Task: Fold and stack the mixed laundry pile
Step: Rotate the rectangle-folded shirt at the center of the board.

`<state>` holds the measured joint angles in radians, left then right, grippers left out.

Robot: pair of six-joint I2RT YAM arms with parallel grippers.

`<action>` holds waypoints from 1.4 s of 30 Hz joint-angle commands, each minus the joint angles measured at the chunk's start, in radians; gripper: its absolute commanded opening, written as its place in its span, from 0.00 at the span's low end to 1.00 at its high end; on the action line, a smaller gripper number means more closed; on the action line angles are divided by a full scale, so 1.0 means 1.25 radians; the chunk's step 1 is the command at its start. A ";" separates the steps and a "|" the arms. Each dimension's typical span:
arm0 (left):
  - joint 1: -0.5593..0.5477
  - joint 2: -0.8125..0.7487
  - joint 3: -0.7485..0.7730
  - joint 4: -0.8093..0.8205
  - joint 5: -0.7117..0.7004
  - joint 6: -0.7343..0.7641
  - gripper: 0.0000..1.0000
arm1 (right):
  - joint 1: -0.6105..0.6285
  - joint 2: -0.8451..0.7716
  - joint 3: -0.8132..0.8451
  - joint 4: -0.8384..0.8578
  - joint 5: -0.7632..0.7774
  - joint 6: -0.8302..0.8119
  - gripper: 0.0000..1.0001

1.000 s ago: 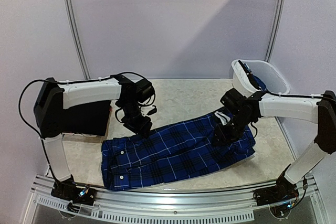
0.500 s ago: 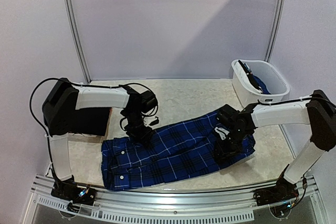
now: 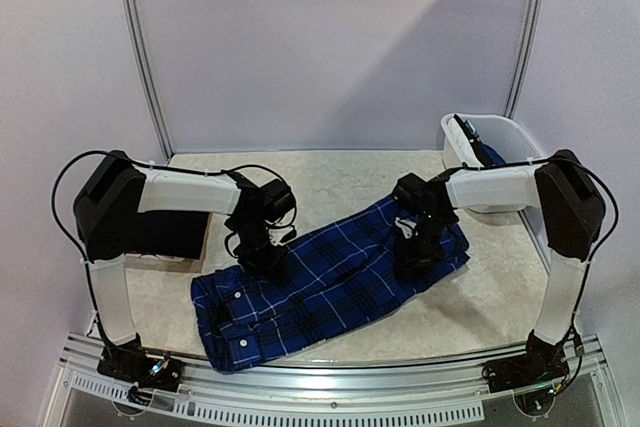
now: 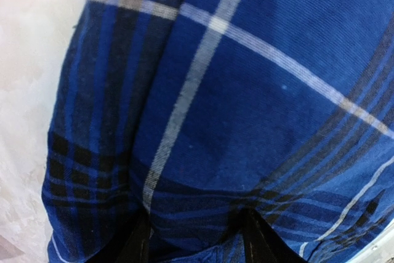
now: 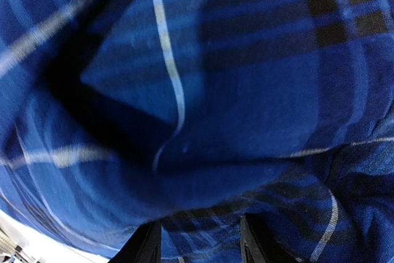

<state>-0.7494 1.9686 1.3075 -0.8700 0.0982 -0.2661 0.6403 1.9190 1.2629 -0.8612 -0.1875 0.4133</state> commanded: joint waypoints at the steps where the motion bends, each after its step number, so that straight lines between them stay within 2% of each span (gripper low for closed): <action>1: -0.003 0.024 -0.034 -0.023 0.028 -0.075 0.51 | -0.049 0.136 0.140 0.009 0.022 -0.059 0.44; 9: -0.003 0.045 0.015 -0.032 0.082 -0.196 0.51 | -0.099 0.342 0.450 -0.055 -0.032 -0.094 0.44; 20: -0.016 0.102 0.056 0.103 0.224 -0.421 0.51 | -0.167 0.571 0.818 -0.089 -0.103 -0.078 0.44; 25: -0.045 0.148 0.118 0.133 0.265 -0.496 0.51 | -0.198 0.591 0.860 -0.044 -0.139 -0.049 0.44; 33: -0.080 0.202 0.173 0.257 0.323 -0.657 0.51 | -0.224 0.594 0.861 0.040 -0.157 -0.043 0.46; 37: -0.094 0.203 0.232 0.202 0.296 -0.648 0.51 | -0.233 0.588 0.865 0.056 -0.157 -0.051 0.47; 42: -0.105 0.157 0.287 0.089 0.193 -0.588 0.51 | -0.235 0.550 0.869 0.037 -0.145 -0.073 0.49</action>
<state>-0.8616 2.1986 1.6127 -0.6521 0.4606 -1.0439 0.3519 2.6144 2.3360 -0.8032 -0.3874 0.3485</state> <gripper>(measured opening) 0.511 0.482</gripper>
